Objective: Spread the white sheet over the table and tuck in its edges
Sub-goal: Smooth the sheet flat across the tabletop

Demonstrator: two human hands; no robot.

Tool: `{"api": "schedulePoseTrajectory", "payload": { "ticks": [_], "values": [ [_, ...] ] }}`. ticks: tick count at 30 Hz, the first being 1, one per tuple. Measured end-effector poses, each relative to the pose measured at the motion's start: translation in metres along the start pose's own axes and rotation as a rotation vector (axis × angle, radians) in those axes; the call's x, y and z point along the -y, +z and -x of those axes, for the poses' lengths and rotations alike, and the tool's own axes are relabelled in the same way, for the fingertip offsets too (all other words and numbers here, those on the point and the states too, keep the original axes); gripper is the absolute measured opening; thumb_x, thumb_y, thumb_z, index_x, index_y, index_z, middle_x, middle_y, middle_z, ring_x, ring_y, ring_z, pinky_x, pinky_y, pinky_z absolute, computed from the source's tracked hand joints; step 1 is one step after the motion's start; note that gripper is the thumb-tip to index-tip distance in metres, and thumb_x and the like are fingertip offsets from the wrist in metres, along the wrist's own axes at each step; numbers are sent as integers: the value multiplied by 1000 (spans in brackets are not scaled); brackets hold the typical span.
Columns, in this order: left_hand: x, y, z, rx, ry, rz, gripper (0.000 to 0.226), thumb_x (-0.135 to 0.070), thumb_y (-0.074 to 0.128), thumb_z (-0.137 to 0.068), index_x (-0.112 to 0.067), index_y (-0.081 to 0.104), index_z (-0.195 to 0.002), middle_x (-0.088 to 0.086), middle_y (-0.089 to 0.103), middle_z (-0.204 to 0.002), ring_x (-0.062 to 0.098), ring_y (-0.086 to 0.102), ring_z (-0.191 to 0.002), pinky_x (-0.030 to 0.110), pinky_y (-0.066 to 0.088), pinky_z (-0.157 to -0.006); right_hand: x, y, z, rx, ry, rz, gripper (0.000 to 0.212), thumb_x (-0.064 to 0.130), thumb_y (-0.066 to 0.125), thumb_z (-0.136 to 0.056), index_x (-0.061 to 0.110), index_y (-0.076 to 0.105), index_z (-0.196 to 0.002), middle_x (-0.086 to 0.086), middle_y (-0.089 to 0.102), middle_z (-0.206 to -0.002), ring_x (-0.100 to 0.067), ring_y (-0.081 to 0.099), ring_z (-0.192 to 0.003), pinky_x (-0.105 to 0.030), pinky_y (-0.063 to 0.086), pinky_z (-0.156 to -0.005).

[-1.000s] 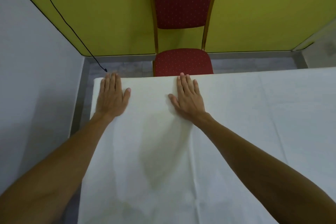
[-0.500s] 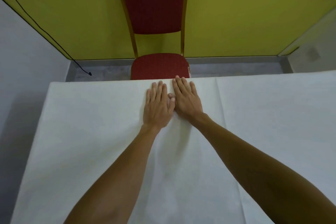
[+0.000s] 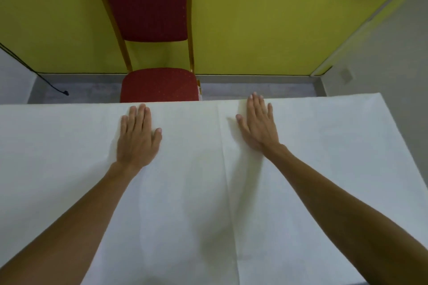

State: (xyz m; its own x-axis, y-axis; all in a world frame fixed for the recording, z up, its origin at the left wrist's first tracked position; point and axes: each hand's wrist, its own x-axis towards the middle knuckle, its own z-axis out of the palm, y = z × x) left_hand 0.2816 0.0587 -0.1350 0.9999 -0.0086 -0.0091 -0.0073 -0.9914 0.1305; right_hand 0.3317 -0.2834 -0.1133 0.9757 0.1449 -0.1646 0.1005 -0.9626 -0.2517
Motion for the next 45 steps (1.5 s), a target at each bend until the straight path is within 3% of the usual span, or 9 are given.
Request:
{"api": "schedulePoseTrajectory", "payload": {
  "ticks": [7, 12, 15, 18, 24, 27, 38, 41, 45],
  "values": [
    [-136, 10, -9, -33, 91, 191, 62, -23, 17, -96, 0, 27, -152, 18, 25, -161, 32, 16, -151, 44, 9, -124, 87, 31, -3, 46, -212, -92, 62, 37, 20, -107, 4, 21, -159, -15, 15, -168, -30, 7, -157, -50, 4, -128],
    [-131, 24, -6, -46, 62, 114, 58, -25, 20, -101, -2, 26, -154, 14, 23, -162, 29, 16, -152, 44, 17, -124, 15, 20, -7, 67, -290, 93, 77, 63, 10, -102, 14, 17, -162, -3, 12, -170, -21, 8, -158, -50, 5, -127],
    [-134, 25, -8, -52, 42, 118, 58, -26, 17, -101, -3, 25, -154, 12, 21, -163, 28, 14, -152, 44, 20, -123, -79, -9, -9, 9, -172, 145, 88, 71, 5, -99, 9, 22, -161, -7, 15, -169, -22, 13, -157, -52, 9, -126],
    [-137, 24, -7, -21, 31, 83, 61, -29, 20, -100, -3, 26, -154, 12, 22, -163, 27, 14, -152, 44, 18, -124, -150, -37, -6, 59, 30, 137, 92, 75, -1, -95, 12, 0, -162, -5, -6, -171, -19, -9, -157, -46, -6, -127],
    [-197, 10, -10, -4, -71, 159, 74, -31, 30, -86, 7, 31, -149, 22, 25, -160, 35, 18, -151, 49, 11, -123, -79, -16, -1, 32, -182, 46, 83, 58, 2, -104, -2, 26, -156, -19, 23, -165, -34, 21, -153, -47, 8, -125],
    [-258, 18, -8, 3, 55, 208, 64, -31, 26, -98, 3, 30, -151, 20, 22, -161, 33, 16, -151, 47, 13, -123, -68, -8, 10, 81, -295, 42, 77, 56, -2, -104, 6, 10, -161, -10, 6, -170, -24, 1, -157, -39, -5, -127],
    [-272, 36, -6, 54, 68, 51, 70, -48, 22, -103, -5, 11, -157, 12, 3, -166, 27, -3, -154, 49, 13, -123, -338, -97, 7, 40, 170, 126, 96, 77, -2, -93, 11, 0, -162, -9, -4, -171, -20, -7, -157, -49, -1, -127],
    [-271, 36, -6, 74, 66, 28, 70, -48, 22, -102, -4, 12, -157, 13, 4, -166, 28, -1, -154, 49, 13, -123, -317, -89, 5, 35, 199, 69, 100, 77, -2, -93, 5, 3, -161, -14, -1, -170, -26, -4, -157, -50, 1, -128],
    [-277, 27, -1, 47, 76, 75, 63, -36, 29, -102, 2, 29, -152, 18, 23, -161, 33, 15, -152, 52, 18, -122, -217, -52, 32, 26, -160, 41, 84, 60, 10, -104, -4, 22, -157, -22, 20, -165, -38, 19, -154, -50, 13, -125]
  ]
}}
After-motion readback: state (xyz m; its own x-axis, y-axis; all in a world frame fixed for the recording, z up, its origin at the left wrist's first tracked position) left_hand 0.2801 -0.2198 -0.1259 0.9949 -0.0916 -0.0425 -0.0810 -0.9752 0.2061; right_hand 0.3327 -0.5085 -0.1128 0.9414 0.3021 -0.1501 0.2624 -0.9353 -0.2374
